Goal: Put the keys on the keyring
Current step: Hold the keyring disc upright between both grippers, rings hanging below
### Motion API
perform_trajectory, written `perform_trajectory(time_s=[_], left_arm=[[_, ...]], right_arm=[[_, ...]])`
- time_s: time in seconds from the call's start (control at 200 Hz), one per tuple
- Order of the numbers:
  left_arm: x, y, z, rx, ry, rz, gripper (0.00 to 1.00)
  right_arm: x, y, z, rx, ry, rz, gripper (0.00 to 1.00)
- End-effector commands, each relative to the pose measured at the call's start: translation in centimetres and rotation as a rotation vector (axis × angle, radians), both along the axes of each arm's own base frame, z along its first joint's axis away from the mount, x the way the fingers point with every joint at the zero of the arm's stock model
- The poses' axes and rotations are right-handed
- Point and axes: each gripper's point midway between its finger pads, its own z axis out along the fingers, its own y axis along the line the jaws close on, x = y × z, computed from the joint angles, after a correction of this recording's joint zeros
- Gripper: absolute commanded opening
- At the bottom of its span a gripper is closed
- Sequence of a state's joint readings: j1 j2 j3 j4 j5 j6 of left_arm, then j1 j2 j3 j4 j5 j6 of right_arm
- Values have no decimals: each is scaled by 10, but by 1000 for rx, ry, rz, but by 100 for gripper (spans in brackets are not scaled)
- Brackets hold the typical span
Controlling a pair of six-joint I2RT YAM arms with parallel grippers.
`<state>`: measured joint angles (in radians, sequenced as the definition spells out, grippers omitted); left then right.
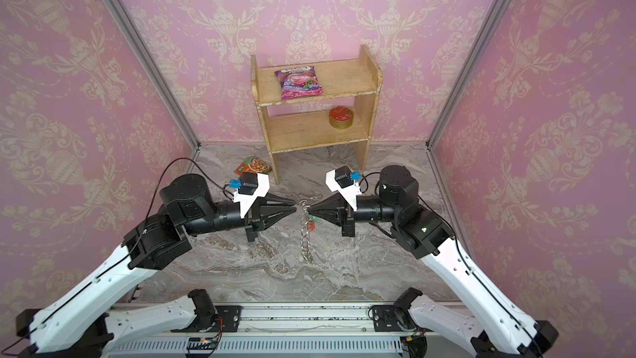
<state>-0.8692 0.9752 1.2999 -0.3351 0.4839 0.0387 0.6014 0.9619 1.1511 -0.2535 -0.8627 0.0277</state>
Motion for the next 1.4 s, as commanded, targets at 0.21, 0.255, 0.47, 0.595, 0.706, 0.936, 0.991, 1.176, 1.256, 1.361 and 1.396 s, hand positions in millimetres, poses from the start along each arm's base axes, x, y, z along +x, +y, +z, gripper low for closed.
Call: perform_trajectory(time_s=[0.21,0.255,0.47,0.595,0.706,0.936,0.991,1.176,1.256,1.361,1.396], left_arm=[[-3,-20,1,-96,135,-80,6],[-2,-22,-1,-91,143,-86,5],[-2,-26,-8,-91,156,-102,5],[-2,-26,-8,-94,143,-101,7],[-3,-26,-2,-119,128,-108,7],[-3,-29,3,-146,110,-127,7],[-3,-29,5,-153,103,-127,7],[-3,-31,3,-154,103,-134,6],[-3,-32,0,-149,109,-140,6],[-3,-33,-1,-147,109,-142,8],[-3,-33,0,-147,106,-140,8]], right_arm=[[-1,-9,38,151,-96,-46,0],[-2,-11,40,161,-102,-52,0],[-4,-14,49,181,-121,-61,0],[-6,-14,53,191,-122,-51,0],[-5,-13,52,190,-116,-49,0],[-5,-11,52,188,-110,-37,0],[-5,-11,52,187,-108,-34,0],[-6,-10,53,187,-110,-28,0],[-6,-11,54,188,-113,-26,0],[-7,-10,55,188,-110,-19,0],[-6,-9,54,187,-108,-17,0]])
